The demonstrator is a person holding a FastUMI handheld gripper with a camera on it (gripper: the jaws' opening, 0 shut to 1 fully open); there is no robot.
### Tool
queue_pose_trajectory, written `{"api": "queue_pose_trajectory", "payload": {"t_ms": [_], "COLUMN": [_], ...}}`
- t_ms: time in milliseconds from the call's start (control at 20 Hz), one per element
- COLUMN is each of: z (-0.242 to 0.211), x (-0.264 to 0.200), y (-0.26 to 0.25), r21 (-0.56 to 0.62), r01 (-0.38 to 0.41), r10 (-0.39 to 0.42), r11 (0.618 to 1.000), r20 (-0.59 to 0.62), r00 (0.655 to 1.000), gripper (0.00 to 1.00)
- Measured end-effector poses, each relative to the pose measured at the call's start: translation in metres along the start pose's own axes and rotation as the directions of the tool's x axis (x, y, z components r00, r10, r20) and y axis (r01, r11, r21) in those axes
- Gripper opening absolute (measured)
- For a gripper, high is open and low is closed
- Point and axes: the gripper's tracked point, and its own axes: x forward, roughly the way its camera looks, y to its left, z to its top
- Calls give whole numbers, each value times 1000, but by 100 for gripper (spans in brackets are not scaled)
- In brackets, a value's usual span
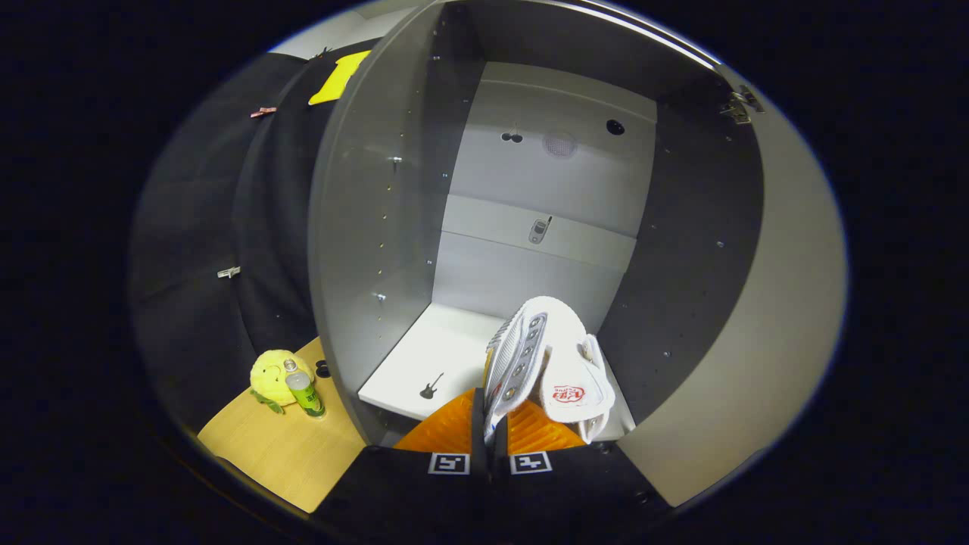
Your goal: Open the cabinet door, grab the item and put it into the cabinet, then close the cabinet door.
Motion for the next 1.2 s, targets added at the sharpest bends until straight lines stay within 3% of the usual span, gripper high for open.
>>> {"api": "queue_pose_trajectory", "payload": {"t_ms": [400, 650, 950, 1200], "z": [5, -15, -33, -32], "x": [93, 134, 164, 172], "y": [-20, -15, -7, -11], "r21": [-29, -40, -36, -22], "r01": [26, -4, -5, 39], "r10": [-28, -3, -3, -43], "r11": [999, 999, 999, 999], "r20": [-78, -168, -231, -226], "r00": [997, 986, 973, 973], "gripper": [4, 4, 5, 7]}}
